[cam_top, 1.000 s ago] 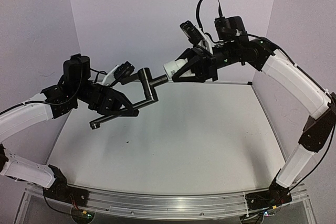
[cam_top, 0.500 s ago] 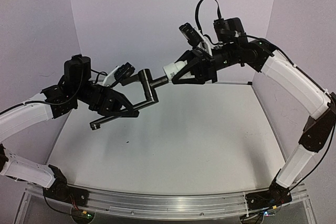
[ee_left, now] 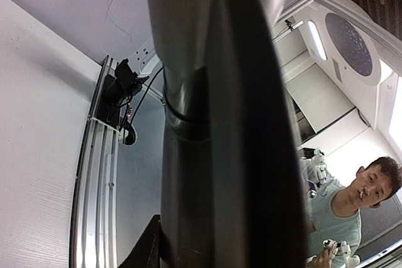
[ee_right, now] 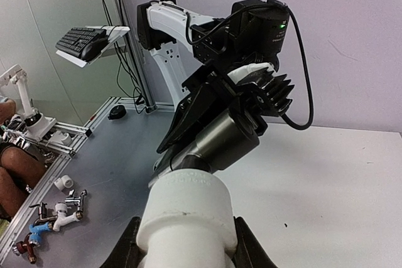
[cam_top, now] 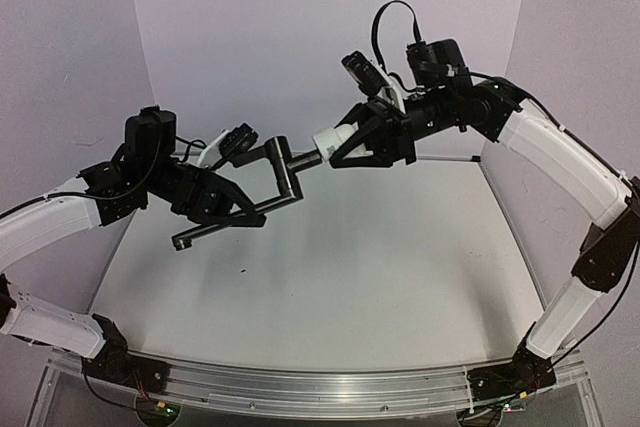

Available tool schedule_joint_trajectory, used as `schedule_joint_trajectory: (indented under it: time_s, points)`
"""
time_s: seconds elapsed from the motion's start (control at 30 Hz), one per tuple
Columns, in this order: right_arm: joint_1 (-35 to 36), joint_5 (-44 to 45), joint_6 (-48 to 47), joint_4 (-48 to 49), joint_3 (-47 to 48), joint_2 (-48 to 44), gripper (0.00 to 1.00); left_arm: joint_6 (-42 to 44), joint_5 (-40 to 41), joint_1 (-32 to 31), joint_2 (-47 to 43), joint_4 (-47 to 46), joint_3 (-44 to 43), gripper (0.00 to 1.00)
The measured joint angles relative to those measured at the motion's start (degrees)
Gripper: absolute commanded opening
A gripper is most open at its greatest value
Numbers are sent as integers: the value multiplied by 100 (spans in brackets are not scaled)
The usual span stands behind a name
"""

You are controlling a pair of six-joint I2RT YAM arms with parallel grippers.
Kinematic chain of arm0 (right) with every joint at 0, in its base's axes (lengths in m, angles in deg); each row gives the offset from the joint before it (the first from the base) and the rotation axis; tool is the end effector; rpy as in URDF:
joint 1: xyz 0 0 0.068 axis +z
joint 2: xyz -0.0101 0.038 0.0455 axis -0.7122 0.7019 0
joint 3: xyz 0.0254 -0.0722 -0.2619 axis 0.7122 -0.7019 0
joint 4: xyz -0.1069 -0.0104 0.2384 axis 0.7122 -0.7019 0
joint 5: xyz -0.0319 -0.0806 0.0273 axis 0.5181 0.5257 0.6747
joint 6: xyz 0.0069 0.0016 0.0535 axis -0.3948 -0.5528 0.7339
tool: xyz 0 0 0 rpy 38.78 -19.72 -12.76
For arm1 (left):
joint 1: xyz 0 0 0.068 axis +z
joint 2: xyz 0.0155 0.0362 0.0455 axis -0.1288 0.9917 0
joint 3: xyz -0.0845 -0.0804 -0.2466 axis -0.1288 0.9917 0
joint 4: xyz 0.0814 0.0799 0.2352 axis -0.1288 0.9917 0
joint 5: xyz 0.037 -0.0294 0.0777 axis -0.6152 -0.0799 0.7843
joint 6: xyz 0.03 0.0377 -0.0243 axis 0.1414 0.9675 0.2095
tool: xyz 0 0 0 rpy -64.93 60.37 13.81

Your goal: Install the water faucets

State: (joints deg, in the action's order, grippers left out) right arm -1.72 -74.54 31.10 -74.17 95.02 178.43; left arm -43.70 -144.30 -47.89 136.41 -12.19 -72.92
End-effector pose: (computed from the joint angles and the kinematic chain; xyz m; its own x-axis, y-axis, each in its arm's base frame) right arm 0.2319 0.2676 0.4484 0.0456 -0.1508 -0.9875 -0.9147 -0.4036 0.0194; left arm 0.1685 -0.1891 0.3618 -0.6429 0.3452 -0.6837 0.6402 -0.2479 -0.7271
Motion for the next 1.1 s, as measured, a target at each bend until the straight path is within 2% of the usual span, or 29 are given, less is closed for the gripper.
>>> schedule_joint_trajectory:
  time_s: [0.57,1.1]
  points:
    - [0,273,0,16,-58,-65,0,27,124,21,0,208,-96,0]
    - [24,338,3,23,-58,-65,0,-114,126,33,0,19,-96,0]
